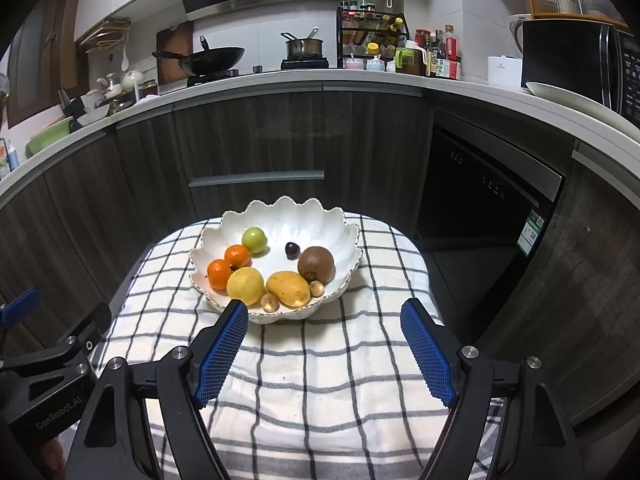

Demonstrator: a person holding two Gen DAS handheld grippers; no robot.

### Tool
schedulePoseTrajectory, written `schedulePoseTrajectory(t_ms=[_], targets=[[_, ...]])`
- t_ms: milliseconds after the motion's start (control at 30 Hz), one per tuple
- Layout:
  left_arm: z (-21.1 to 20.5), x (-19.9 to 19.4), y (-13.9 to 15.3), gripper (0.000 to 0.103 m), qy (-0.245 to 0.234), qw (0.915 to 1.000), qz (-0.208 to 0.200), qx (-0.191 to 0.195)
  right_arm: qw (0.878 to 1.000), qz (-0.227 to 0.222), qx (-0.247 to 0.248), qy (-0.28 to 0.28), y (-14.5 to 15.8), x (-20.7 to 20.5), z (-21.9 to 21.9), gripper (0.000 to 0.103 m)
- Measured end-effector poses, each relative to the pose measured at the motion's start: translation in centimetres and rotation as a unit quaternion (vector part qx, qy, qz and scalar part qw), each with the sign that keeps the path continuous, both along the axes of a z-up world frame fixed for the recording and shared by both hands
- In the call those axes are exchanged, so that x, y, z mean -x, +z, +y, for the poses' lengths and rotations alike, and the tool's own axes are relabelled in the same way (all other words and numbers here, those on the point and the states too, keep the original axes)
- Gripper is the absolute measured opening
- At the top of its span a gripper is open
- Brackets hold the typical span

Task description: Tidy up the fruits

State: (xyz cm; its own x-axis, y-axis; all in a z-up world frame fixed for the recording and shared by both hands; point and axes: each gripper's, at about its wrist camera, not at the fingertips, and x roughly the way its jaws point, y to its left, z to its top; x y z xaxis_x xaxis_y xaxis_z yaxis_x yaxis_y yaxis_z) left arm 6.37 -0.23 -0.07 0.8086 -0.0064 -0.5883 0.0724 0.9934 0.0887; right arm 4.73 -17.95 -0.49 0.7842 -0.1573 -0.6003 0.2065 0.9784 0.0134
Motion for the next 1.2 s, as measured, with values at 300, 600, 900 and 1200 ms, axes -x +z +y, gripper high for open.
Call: schedulePoseTrajectory(t_ms=[300, 600, 900, 1200], targets=[[0.29, 0.21, 0.5, 0.103, 0.002, 1.0, -0.005, 0.003, 1.0, 0.0, 0.003, -0.002, 0.04, 0.23, -0.04, 0.079], [0.33, 0.3, 0.66, 0.103, 0.003, 1.0, -0.007, 0.001, 1.0, 0.003, 0.004, -0.002, -0.03, 0.41, -0.16, 0.079], [0.33, 0.39, 0.59, 0.102, -0.001, 1.0, -0.003, 0.002, 1.0, 0.004, 0.003, -0.003, -0.21, 0.41, -0.25, 0.079], [0.14, 0.45, 0.36, 0.102, -0.003, 1.0, -0.001, 0.001, 1.0, 0.007, 0.002, -0.003, -0.42, 0.42, -0.34, 0.079]])
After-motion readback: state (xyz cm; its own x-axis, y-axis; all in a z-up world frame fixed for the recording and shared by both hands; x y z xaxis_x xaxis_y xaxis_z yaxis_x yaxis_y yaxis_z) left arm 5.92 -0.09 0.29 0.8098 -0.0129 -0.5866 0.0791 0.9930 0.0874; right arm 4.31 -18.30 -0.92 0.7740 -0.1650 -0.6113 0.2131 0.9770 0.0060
